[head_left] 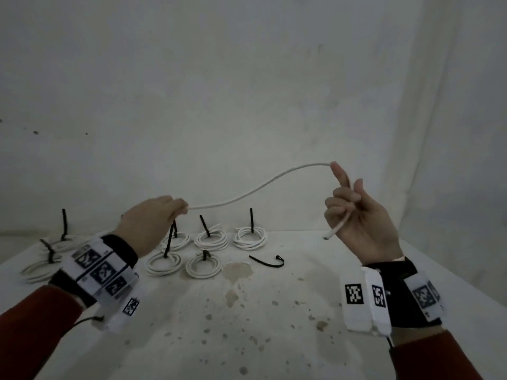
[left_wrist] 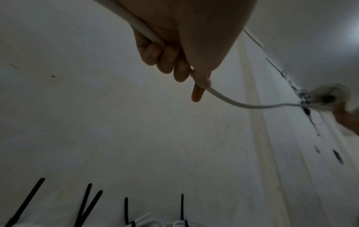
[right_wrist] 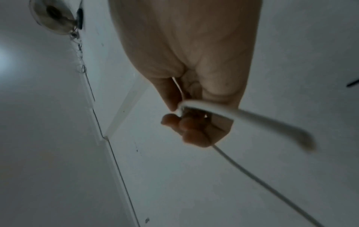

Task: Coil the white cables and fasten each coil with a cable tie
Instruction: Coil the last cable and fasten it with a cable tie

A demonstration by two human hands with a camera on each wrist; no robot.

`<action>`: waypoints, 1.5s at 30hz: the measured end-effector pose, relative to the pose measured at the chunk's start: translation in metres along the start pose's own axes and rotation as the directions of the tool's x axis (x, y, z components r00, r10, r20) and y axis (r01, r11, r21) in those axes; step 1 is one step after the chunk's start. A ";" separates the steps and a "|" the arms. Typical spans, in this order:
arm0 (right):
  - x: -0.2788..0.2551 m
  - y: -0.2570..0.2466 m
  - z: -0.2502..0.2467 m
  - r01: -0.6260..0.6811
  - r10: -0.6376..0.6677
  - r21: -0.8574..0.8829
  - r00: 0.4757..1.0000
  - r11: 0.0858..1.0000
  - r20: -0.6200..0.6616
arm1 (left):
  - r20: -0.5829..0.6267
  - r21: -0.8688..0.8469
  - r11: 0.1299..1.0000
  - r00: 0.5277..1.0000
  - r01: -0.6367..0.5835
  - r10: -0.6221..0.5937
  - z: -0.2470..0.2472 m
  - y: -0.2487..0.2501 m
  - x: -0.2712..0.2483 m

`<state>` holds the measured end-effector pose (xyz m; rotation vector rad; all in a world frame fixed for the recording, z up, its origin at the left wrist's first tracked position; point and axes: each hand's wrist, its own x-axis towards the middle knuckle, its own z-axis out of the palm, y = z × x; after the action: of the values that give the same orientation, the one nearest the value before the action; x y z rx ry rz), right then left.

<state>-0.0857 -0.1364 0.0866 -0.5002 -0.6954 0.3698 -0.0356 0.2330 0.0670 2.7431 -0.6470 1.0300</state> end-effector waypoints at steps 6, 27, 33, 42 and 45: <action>0.004 0.003 0.035 0.278 -0.288 -0.073 0.936 0.958 -0.205 | 0.224 0.252 0.957 0.970 -0.146 0.089 0.024 0.029 -0.020; 0.043 0.115 -0.001 0.109 -0.471 -0.975 0.882 0.192 0.006 | 0.280 0.027 0.634 0.615 -0.773 0.737 0.015 0.053 -0.058; 0.041 0.113 0.007 0.102 0.156 -0.800 0.988 -0.592 0.010 | 0.229 0.092 0.762 0.758 -0.641 0.610 -0.012 0.027 -0.052; 0.035 0.107 0.022 0.183 0.250 -0.812 0.967 -0.554 0.047 | 0.177 0.127 0.822 0.828 -0.555 0.532 -0.057 -0.002 -0.028; 0.035 0.106 0.025 0.164 0.203 -0.858 0.977 -0.487 0.071 | 0.146 0.087 0.872 0.872 -0.482 0.468 -0.066 -0.009 -0.022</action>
<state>-0.0946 -0.0252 0.0631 -2.4585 -1.1490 -0.4409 -0.0852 0.2666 0.1028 2.8314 -1.3801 1.0170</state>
